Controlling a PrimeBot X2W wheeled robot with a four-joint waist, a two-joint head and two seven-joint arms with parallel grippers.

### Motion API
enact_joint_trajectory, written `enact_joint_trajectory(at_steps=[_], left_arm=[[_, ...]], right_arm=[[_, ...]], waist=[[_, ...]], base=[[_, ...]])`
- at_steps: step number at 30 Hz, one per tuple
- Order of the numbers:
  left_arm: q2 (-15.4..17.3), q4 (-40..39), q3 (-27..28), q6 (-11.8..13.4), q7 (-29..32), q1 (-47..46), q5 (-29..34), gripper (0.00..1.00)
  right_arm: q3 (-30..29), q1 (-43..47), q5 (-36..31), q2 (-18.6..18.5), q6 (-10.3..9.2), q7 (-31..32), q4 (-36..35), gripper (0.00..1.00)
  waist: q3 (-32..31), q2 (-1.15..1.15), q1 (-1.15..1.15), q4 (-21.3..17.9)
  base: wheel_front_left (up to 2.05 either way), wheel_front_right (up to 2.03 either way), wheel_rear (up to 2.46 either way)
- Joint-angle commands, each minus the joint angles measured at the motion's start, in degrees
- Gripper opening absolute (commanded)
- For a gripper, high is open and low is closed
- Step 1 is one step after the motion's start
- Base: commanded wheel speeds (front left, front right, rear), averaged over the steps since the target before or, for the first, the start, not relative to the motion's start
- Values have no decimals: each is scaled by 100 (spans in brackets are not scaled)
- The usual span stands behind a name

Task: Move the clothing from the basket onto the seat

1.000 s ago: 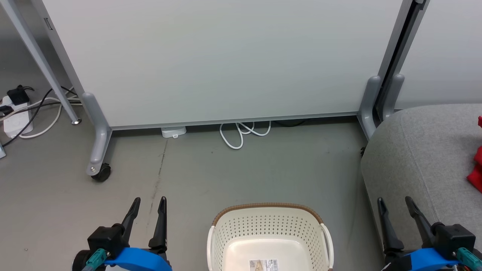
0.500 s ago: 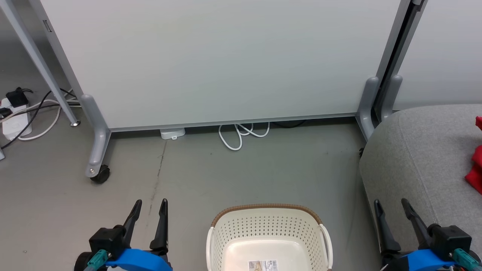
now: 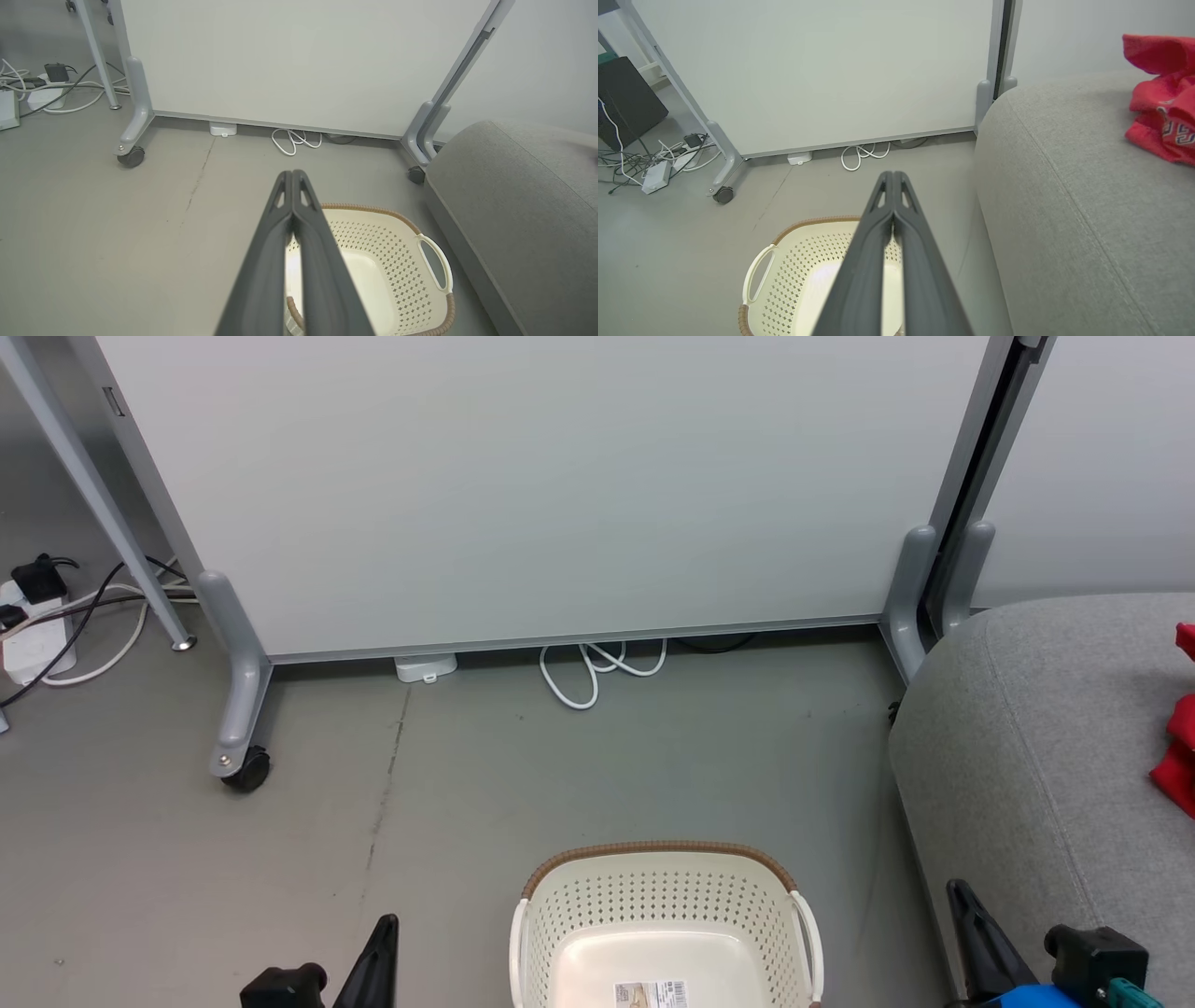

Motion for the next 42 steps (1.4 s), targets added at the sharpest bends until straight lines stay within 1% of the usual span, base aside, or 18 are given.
enact_joint_trajectory(at_steps=[1,19,42], left_arm=[[3,-115,71,0,55,-92,-211,0],[-72,-459,487,-3,536,-243,-1839,0],[-154,-804,904,-7,1029,-395,-3490,0]], right_arm=[[-24,-73,237,-14,0,45,-65,0],[-66,-292,2153,-27,0,374,-111,0],[-122,-530,4088,-43,0,723,-140,0]], waist=[[2,0,0,-5],[34,0,0,-72],[74,0,0,-157]], base=[[0,0,0],[0,0,0],[0,0,0]])
